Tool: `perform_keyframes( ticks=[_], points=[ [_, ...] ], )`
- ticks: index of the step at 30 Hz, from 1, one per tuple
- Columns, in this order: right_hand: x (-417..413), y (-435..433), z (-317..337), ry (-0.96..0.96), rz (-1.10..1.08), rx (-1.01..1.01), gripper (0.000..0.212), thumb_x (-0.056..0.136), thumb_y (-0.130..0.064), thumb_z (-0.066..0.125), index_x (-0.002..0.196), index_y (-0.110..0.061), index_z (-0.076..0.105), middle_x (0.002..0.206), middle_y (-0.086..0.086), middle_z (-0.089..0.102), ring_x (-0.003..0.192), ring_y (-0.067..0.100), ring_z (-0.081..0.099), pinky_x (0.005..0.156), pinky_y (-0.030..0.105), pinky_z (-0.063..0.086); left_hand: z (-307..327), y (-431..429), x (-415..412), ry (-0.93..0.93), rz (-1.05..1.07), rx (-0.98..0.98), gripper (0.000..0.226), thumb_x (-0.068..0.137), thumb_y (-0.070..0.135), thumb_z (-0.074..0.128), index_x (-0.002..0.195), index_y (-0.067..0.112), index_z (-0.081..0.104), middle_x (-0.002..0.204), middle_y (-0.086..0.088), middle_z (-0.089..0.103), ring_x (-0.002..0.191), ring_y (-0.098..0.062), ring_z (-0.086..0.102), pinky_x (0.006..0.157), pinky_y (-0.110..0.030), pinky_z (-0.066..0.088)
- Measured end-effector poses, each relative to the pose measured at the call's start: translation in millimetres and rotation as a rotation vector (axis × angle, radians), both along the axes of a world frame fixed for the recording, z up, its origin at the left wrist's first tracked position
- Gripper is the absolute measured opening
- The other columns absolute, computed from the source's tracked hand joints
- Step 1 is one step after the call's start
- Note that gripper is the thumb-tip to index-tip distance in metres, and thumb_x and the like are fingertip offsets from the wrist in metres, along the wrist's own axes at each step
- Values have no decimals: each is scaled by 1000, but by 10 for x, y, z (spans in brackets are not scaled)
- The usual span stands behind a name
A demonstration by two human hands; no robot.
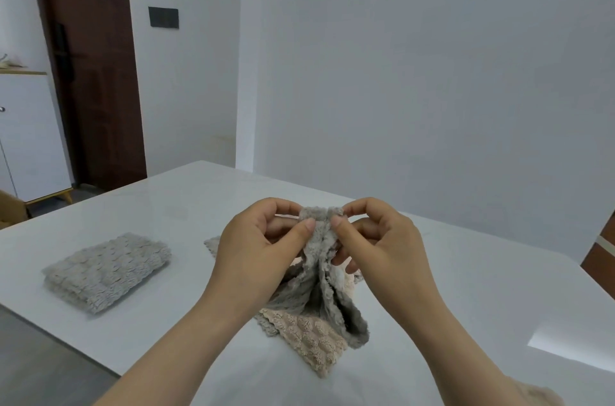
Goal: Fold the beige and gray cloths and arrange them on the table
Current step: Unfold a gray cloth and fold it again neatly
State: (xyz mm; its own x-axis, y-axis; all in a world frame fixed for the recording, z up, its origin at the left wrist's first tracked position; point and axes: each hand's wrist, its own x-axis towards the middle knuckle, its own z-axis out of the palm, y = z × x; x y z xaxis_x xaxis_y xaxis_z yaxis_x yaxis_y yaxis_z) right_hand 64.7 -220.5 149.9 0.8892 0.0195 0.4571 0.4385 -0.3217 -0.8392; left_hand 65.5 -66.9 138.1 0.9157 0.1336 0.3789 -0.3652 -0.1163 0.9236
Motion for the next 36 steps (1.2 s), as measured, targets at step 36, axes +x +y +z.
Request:
perform_keyframes(
  ticks=[36],
  points=[
    [154, -56, -25, -124, 43, -262, 9, 79, -27, 76, 77, -27, 67, 63, -12, 54, 60, 6, 49, 58, 19, 38, -40, 72, -110, -72, -38, 159, 18, 91, 18, 59, 86, 31, 70, 78, 15, 74, 74, -7, 70, 70, -21, 55]
  ],
)
